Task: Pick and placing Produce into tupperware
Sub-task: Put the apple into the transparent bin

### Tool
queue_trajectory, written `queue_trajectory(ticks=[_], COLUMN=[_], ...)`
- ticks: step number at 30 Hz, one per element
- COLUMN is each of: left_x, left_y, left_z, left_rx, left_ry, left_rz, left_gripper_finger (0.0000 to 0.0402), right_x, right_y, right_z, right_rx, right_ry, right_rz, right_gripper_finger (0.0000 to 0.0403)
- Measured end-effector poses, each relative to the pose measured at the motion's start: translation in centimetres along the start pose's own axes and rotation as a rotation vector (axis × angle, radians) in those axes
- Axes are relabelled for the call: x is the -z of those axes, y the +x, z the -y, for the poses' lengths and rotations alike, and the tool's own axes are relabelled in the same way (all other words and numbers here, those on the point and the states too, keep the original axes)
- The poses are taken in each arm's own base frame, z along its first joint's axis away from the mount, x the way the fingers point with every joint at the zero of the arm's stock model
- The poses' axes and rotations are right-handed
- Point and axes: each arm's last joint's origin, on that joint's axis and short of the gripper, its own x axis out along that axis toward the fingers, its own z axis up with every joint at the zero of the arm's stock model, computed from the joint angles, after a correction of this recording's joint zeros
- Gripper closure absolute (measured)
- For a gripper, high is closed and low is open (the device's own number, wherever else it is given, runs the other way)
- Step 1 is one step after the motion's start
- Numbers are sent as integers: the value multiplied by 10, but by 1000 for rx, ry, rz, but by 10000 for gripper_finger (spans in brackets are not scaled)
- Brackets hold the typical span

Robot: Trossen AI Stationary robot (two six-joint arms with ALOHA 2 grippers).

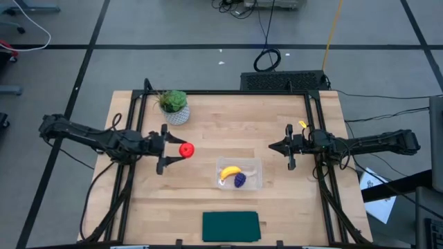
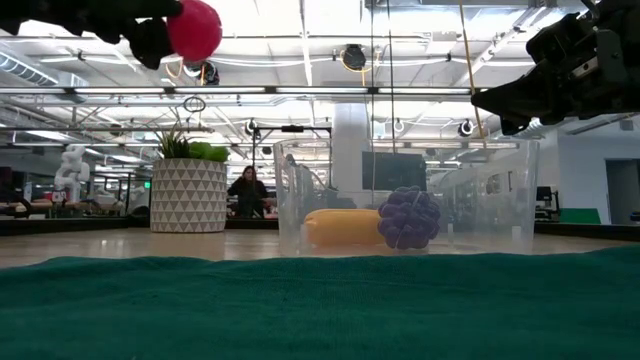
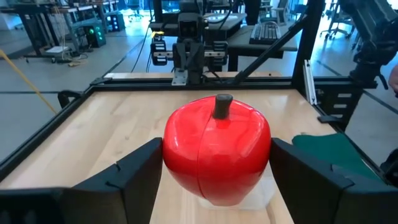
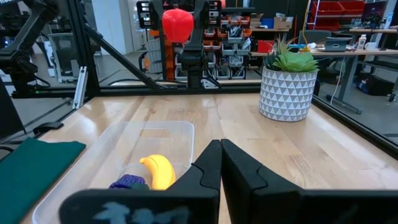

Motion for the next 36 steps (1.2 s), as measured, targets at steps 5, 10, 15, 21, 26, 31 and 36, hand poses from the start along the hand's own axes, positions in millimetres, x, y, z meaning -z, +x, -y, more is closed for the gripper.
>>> queue_trajectory(ticks=[5, 10, 15, 21, 26, 31, 36], left_x=[-1, -4, -10, -23, -31, -33, -32], left_y=[7, 13, 18, 27, 35, 46, 57], left_z=[1, 2, 4, 3, -1, -5, -8], left_rx=[-4, 1, 1, 18, 57, 81, 116], left_ry=[18, 15, 18, 29, 14, 8, 6], left_rz=[25, 58, 40, 41, 51, 50, 81], left_gripper_finger=[126, 126, 126, 126, 126, 126, 126], right_x=[0, 0, 0, 0, 0, 0, 0], right_y=[0, 0, 0, 0, 0, 0, 0], right_z=[0, 0, 0, 0, 0, 0, 0], right_rx=[0, 0, 0, 0, 0, 0, 0], right_ry=[-2, 0, -3, -3, -3, -3, -3], right_rz=[0, 0, 0, 0, 0, 0, 0], right_gripper_finger=[403, 403, 403, 403, 403, 403, 403])
